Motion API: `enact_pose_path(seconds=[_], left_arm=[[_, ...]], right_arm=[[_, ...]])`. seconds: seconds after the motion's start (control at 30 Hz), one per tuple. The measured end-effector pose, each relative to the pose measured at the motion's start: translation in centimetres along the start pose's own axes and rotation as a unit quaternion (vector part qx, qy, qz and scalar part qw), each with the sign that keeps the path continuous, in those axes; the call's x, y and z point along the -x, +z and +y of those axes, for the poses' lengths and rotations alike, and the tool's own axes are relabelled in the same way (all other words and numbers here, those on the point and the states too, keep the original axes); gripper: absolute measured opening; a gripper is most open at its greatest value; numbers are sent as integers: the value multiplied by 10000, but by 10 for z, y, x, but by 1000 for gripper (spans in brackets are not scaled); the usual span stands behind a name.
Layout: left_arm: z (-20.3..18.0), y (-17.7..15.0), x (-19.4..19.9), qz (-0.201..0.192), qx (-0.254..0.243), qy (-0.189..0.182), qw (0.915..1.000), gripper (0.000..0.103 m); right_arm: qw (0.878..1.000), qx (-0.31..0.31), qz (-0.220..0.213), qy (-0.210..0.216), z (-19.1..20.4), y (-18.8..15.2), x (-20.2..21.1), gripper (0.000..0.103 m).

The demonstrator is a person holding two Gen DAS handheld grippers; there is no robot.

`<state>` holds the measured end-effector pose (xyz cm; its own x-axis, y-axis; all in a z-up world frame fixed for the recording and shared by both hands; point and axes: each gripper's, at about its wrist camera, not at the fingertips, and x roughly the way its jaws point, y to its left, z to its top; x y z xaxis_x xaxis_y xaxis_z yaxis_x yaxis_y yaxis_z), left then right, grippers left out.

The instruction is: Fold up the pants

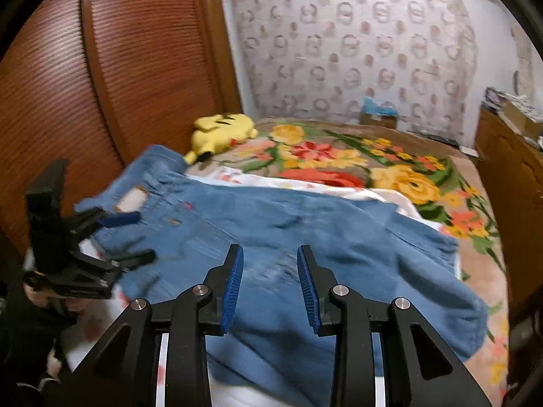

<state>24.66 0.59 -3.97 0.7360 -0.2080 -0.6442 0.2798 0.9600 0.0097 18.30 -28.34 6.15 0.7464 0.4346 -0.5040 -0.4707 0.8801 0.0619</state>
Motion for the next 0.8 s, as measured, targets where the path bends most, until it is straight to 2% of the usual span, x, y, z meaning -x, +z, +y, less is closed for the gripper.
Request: enact_pose_path(seconds=[0.23,0.43,0.63,0.8], left_arm=[[-29,12,-19,189,-139,-396,9989,80],[-53,22,-28,278,-237,-669,9971,78],[-76,26,-41,466,-424,-939,9936,63],[-84,21,-51,710,-471,-1029,9910,43]], right_arm=[[9986,-138,259,-435,-14,-30,-8,34],[9969,-239,328,-681,-16,-32,-10,34],[9961,-405,372,-693,-11,-32,-12,34],[9963,-436,312,-673,-15,-29,-5,34]])
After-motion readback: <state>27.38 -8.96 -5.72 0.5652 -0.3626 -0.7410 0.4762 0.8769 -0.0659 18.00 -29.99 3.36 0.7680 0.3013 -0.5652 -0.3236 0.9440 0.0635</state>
